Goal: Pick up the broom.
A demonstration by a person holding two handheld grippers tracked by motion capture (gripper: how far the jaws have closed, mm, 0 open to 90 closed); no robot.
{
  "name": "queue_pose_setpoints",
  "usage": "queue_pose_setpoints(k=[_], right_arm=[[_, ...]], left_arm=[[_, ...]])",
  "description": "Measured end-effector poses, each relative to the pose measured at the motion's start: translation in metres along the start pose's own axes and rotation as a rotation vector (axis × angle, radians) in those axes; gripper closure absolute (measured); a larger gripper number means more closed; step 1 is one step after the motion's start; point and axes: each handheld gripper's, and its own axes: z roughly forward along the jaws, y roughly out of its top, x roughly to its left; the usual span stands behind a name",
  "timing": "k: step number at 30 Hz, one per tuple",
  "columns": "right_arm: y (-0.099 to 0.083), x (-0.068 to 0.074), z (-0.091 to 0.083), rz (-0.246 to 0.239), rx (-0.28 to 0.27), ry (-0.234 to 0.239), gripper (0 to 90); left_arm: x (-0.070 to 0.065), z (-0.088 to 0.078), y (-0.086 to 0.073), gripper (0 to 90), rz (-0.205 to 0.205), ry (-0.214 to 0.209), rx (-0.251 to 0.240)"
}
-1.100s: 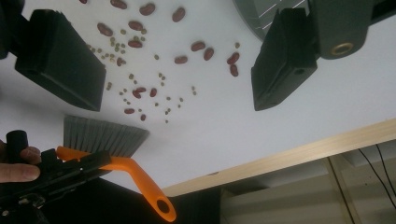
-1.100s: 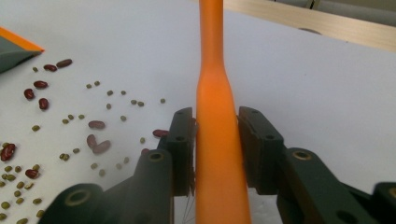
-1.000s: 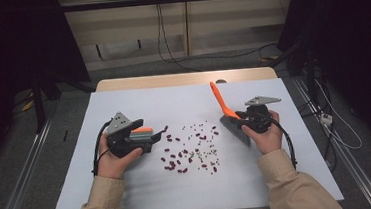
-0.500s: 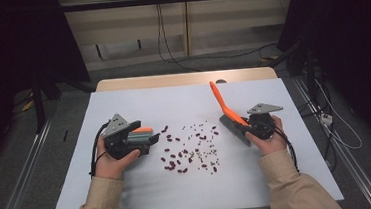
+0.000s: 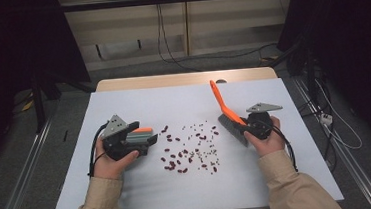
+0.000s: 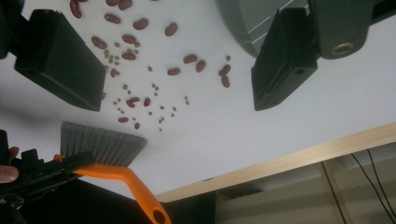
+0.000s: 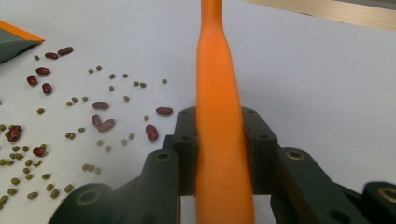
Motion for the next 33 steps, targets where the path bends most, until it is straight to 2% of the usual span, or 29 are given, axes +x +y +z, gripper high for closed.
queue_pose_setpoints(k=[3,5,7,11,12,16,18,20,23,27,30,31,33], right_arm=[[0.001,0.001,0.0,0.004,0.01,0.003,71.3],[0.002,0.003,-0.001,-0.02,0.017,-0.024,71.0],[0.004,0.003,0.0,-0.011,0.025,-0.009,69.6],[0.012,0.004,0.002,-0.016,0.008,-0.018,65.2],[0.014,0.004,0.004,-0.022,0.019,-0.021,65.1],[0.019,0.002,0.012,-0.012,0.036,-0.007,70.7],[0.02,0.002,0.013,-0.029,0.049,-0.022,71.2],[0.021,0.003,0.012,-0.041,0.065,-0.016,71.4],[0.021,0.0,0.012,-0.016,0.068,0.005,71.5],[0.022,-0.003,0.012,-0.005,0.054,0.022,71.7],[0.024,-0.002,0.013,-0.005,0.012,0.041,71.7],[0.026,-0.002,0.013,-0.011,0.01,0.047,71.7],[0.03,0.0,0.016,-0.048,-0.011,0.023,71.7]], left_arm=[[0.0,-0.001,0.0,17.8,0.001,0.001,-0.001],[0.001,-0.001,0.0,17.8,0.0,0.003,-0.002],[0.001,-0.001,0.0,17.6,-0.002,0.0,-0.002],[0.001,-0.001,0.0,17.3,-0.004,-0.007,0.0],[0.001,-0.001,0.0,17.3,-0.005,-0.007,-0.001],[0.002,-0.001,-0.001,17.2,-0.004,-0.005,0.0],[0.003,-0.002,-0.001,17.2,-0.005,-0.004,0.001],[0.003,-0.002,-0.002,17.0,-0.004,-0.005,0.007],[0.003,-0.002,-0.003,17.0,0.0,-0.004,0.014],[0.002,-0.002,-0.002,17.0,0.002,-0.007,0.013],[0.003,-0.003,-0.002,16.7,0.0,-0.006,0.008],[0.004,-0.003,-0.002,16.1,-0.004,-0.002,0.008],[0.006,-0.004,-0.003,14.4,-0.007,-0.001,0.012]])
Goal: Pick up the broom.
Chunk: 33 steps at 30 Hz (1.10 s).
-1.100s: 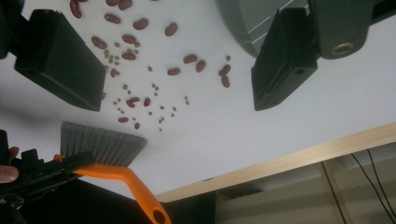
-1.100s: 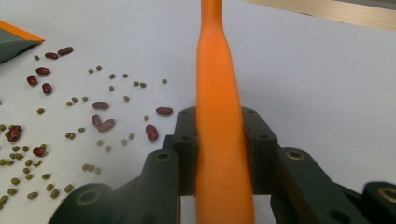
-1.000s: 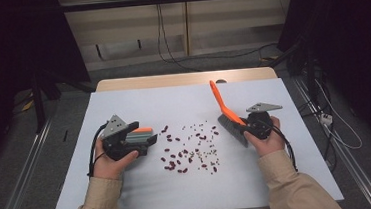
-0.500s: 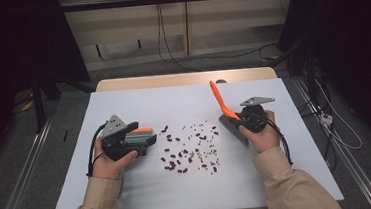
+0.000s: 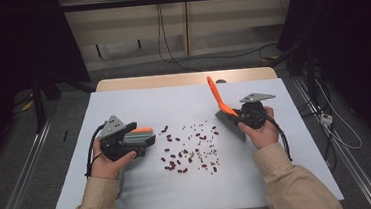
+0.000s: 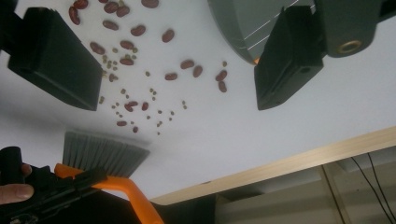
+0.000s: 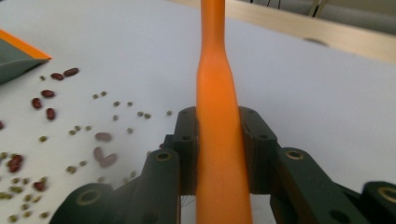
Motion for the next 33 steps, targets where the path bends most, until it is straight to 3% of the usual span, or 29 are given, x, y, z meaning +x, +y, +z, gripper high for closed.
queue_pose_setpoints(k=[1,5,15,23,26,31,33], right_arm=[[0.002,0.0,0.002,-0.028,-0.007,-0.006,71.7],[0.009,-0.001,0.01,-0.041,-0.036,0.023,71.7],[0.016,0.001,0.025,-0.078,-0.016,0.041,71.6],[0.022,0.007,0.035,-0.125,-0.024,0.024,71.6],[0.022,0.01,0.041,-0.166,-0.013,-0.003,71.6],[0.018,0.017,0.05,-0.189,0.003,0.005,71.6],[0.018,0.023,0.05,-0.223,0.011,-0.001,71.6]], left_arm=[[0.001,-0.001,-0.001,14.4,-0.004,0.003,-0.002],[0.005,-0.003,-0.003,12.5,-0.019,0.01,-0.004],[0.013,-0.01,-0.02,10.9,-0.013,0.012,0.028],[0.016,-0.016,-0.029,7.3,-0.017,0.002,0.026],[0.017,-0.018,-0.031,6.3,-0.021,-0.002,0.02],[0.02,-0.022,-0.034,6.3,-0.014,0.0,0.016],[0.02,-0.023,-0.035,6.3,-0.018,0.001,0.015]])
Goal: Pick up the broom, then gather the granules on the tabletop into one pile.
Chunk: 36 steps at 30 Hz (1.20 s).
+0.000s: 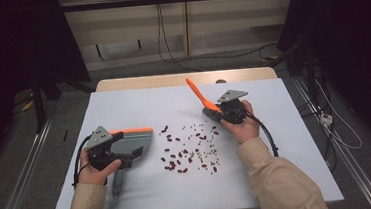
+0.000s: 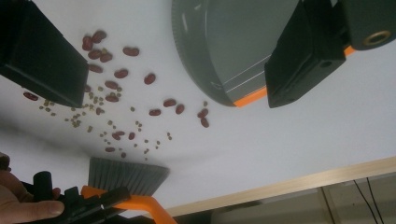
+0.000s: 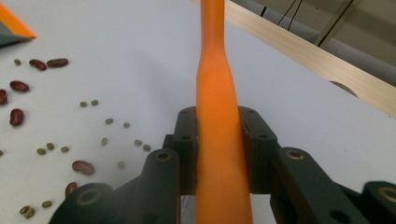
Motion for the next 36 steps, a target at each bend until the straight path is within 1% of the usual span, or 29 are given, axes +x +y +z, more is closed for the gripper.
queue_pose_setpoints(k=[1,3,6,7,8,11,12,14,18,21,23,25,30,32,33,36], right_arm=[[0.001,0.003,0.0,-0.014,0.007,0.002,71.6],[0.002,0.01,0.0,-0.058,0.018,-0.004,71.6],[0.002,0.017,-0.001,-0.082,0.036,0.0,71.5],[0.002,0.019,-0.002,-0.085,0.037,0.004,71.5],[0.002,0.021,-0.002,-0.086,0.034,0.009,71.5],[0.001,0.027,-0.005,-0.103,0.033,0.025,71.4],[0.0,0.029,-0.006,-0.101,0.03,0.028,71.4],[-0.001,0.032,-0.008,-0.112,0.027,0.036,71.4],[-0.003,0.038,-0.012,-0.116,0.024,0.052,71.3],[-0.004,0.043,-0.015,-0.107,0.02,0.07,71.2],[-0.005,0.047,-0.017,-0.12,0.017,0.072,71.2],[-0.006,0.051,-0.019,-0.124,0.02,0.085,71.2],[-0.007,0.063,-0.025,-0.152,0.018,0.115,71.1],[-0.008,0.066,-0.027,-0.166,0.015,0.126,71.1],[-0.009,0.068,-0.028,-0.159,0.013,0.133,71.1],[-0.01,0.072,-0.032,-0.174,0.009,0.151,71.1]], left_arm=[[0.0,0.0,-0.001,6.3,0.003,-0.001,0.001],[0.0,-0.001,-0.002,6.3,0.006,-0.002,0.008],[0.0,-0.001,-0.003,6.3,0.007,0.0,0.01],[0.001,-0.002,-0.003,6.3,0.014,0.002,0.009],[0.0,-0.003,-0.003,6.3,0.008,0.002,0.006],[0.0,-0.005,-0.003,6.3,0.016,0.001,0.006],[0.0,-0.005,-0.004,6.3,0.018,0.001,0.006],[0.0,-0.006,-0.005,6.3,0.013,0.005,0.005],[0.0,-0.008,-0.005,6.2,0.016,0.009,0.005],[0.0,-0.009,-0.006,6.2,0.018,0.011,0.005],[0.0,-0.009,-0.007,6.2,0.021,0.009,0.006],[0.0,-0.01,-0.007,6.2,0.024,0.01,0.01],[-0.001,-0.011,-0.008,6.2,0.024,0.011,0.012],[-0.001,-0.011,-0.008,5.9,0.023,0.01,0.014],[-0.001,-0.011,-0.008,5.9,0.024,0.011,0.015],[-0.001,-0.012,-0.009,5.9,0.023,0.011,0.013]])
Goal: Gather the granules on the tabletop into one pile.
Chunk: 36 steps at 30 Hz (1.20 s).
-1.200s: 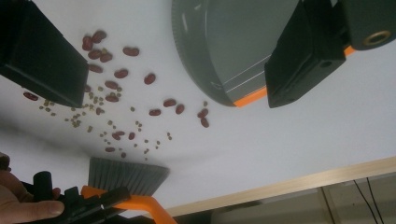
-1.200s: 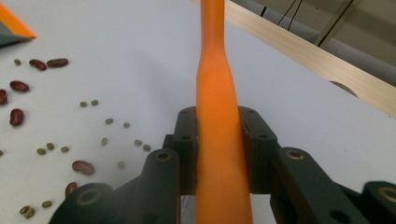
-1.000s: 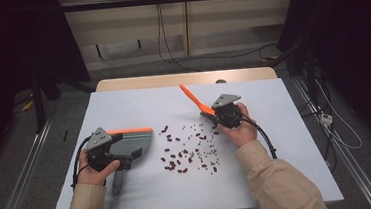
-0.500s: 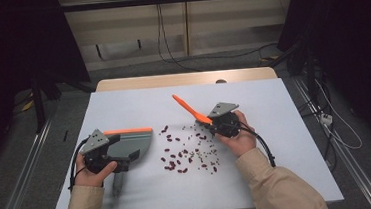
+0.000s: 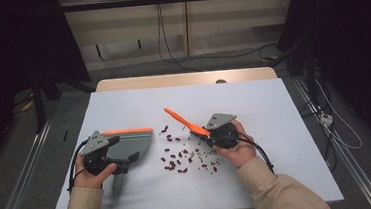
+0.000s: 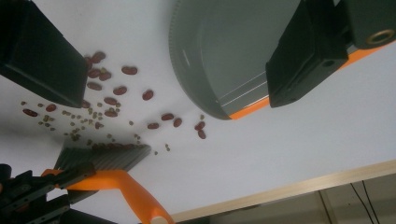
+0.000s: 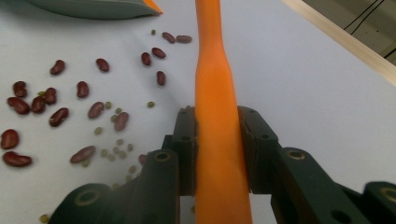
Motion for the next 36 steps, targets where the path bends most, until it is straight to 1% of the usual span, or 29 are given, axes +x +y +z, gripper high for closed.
queue_pose_setpoints(k=[2,3,7,9,11,15,17,19,22,25,28,30,33,34,35,36], right_arm=[[0.0,0.004,-0.002,-0.004,-0.001,0.012,71.1],[-0.001,0.006,-0.003,-0.005,-0.003,0.016,71.1],[-0.001,0.011,-0.006,-0.001,-0.011,0.031,71.1],[-0.002,0.012,-0.007,0.006,-0.017,0.04,71.1],[-0.003,0.013,-0.008,0.003,-0.019,0.047,71.1],[-0.003,0.016,-0.01,0.002,-0.024,0.066,71.1],[-0.003,0.017,-0.011,0.0,-0.024,0.066,71.2],[-0.003,0.016,-0.012,0.008,-0.029,0.068,71.2],[-0.002,0.011,-0.013,0.06,-0.05,0.104,71.6],[-0.001,0.004,-0.014,0.054,-0.06,0.09,71.6],[0.003,-0.007,-0.013,0.079,-0.095,0.1,71.6],[0.007,-0.015,-0.011,0.084,-0.117,0.092,71.6],[0.014,-0.03,-0.004,0.071,-0.135,0.08,71.6],[0.016,-0.034,-0.001,0.06,-0.139,0.07,71.6],[0.019,-0.039,0.003,0.042,-0.138,0.061,71.6],[0.021,-0.044,0.008,0.035,-0.136,0.051,71.6]], left_arm=[[0.0,-0.001,0.0,5.9,0.008,0.004,0.002],[0.0,-0.001,0.0,5.9,0.0,0.002,0.0],[0.0,-0.001,-0.001,5.9,0.002,0.002,0.004],[0.0,-0.001,-0.001,5.9,0.001,0.001,0.003],[0.0,-0.001,-0.001,5.9,0.008,0.001,0.003],[0.0,-0.001,-0.002,5.9,0.007,0.001,0.006],[0.0,-0.001,-0.002,5.9,0.005,-0.002,0.006],[-0.001,-0.002,-0.001,5.9,0.01,-0.004,0.007],[-0.001,-0.002,-0.001,5.9,0.008,-0.002,0.006],[0.0,-0.003,-0.002,5.9,0.008,-0.001,0.004],[-0.001,-0.003,-0.002,5.9,0.005,-0.003,0.005],[0.0,-0.003,-0.003,5.9,0.009,-0.004,0.008],[0.0,-0.003,-0.003,5.9,0.005,-0.005,0.008],[0.001,-0.003,-0.003,5.9,0.006,-0.003,0.009],[0.001,-0.003,-0.004,5.9,-0.002,-0.003,0.008],[0.001,-0.002,-0.004,5.9,-0.005,-0.004,0.009]])
